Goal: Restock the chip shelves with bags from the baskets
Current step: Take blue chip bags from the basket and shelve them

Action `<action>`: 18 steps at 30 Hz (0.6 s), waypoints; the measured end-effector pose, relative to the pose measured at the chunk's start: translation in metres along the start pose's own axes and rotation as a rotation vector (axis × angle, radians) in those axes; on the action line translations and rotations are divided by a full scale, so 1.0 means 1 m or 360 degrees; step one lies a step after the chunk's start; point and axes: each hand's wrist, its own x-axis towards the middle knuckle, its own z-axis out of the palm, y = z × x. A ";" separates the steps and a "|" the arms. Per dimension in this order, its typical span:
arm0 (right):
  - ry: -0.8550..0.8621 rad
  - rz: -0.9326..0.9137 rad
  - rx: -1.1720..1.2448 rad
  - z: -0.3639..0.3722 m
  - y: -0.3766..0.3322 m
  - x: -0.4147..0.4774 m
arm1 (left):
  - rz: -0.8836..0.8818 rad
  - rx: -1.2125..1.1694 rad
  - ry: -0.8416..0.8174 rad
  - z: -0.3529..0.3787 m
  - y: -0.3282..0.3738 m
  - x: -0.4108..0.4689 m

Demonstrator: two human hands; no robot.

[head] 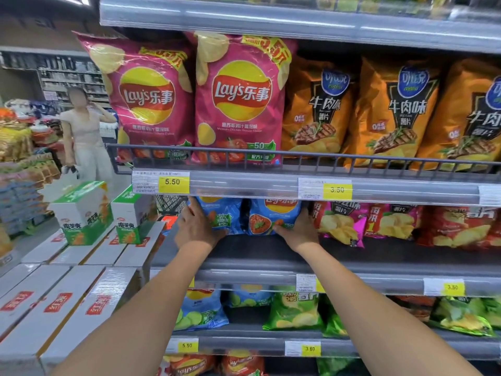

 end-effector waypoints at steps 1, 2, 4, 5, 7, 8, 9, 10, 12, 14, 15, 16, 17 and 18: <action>-0.0004 0.0002 0.0042 -0.001 0.000 -0.001 | 0.0008 -0.0035 -0.0010 -0.001 -0.001 -0.001; -0.0013 0.0002 0.0087 -0.002 -0.001 -0.002 | 0.0005 -0.0074 -0.0024 -0.001 -0.004 0.001; -0.0034 -0.0001 0.0140 -0.005 0.000 -0.004 | 0.0000 -0.0110 -0.0042 -0.004 -0.011 0.005; -0.0042 -0.0006 0.0151 -0.007 0.000 -0.004 | 0.0011 -0.0086 -0.0047 -0.005 -0.015 0.007; -0.0055 -0.0024 0.0160 -0.010 0.001 -0.005 | 0.0004 -0.0027 -0.0067 -0.012 -0.024 0.009; -0.0057 -0.0028 0.0159 -0.012 0.000 -0.007 | -0.0008 0.0025 -0.0079 -0.017 -0.028 0.009; -0.0053 -0.0036 0.0158 -0.014 -0.002 -0.009 | -0.0015 0.0087 -0.0104 -0.021 -0.032 0.009; -0.0051 -0.0040 0.0156 -0.015 -0.004 -0.011 | -0.0024 0.0132 -0.0144 -0.024 -0.036 0.010; -0.0042 -0.0041 0.0144 -0.016 -0.005 -0.012 | -0.0025 0.0143 -0.0242 -0.028 -0.039 0.011; -0.0032 -0.0046 0.0148 -0.014 -0.006 -0.011 | -0.0008 0.0136 -0.0293 -0.030 -0.040 0.012; -0.0030 -0.0052 0.0149 -0.013 -0.006 -0.010 | 0.0011 0.0147 -0.0294 -0.029 -0.040 0.013; -0.0029 -0.0048 0.0157 -0.011 -0.006 -0.010 | 0.0023 0.0164 -0.0282 -0.030 -0.040 0.014; -0.0027 -0.0044 0.0173 -0.010 -0.006 -0.011 | 0.0037 0.0177 -0.0274 -0.030 -0.040 0.014; -0.0024 -0.0041 0.0191 -0.009 -0.006 -0.012 | 0.0041 0.0184 -0.0266 -0.030 -0.039 0.015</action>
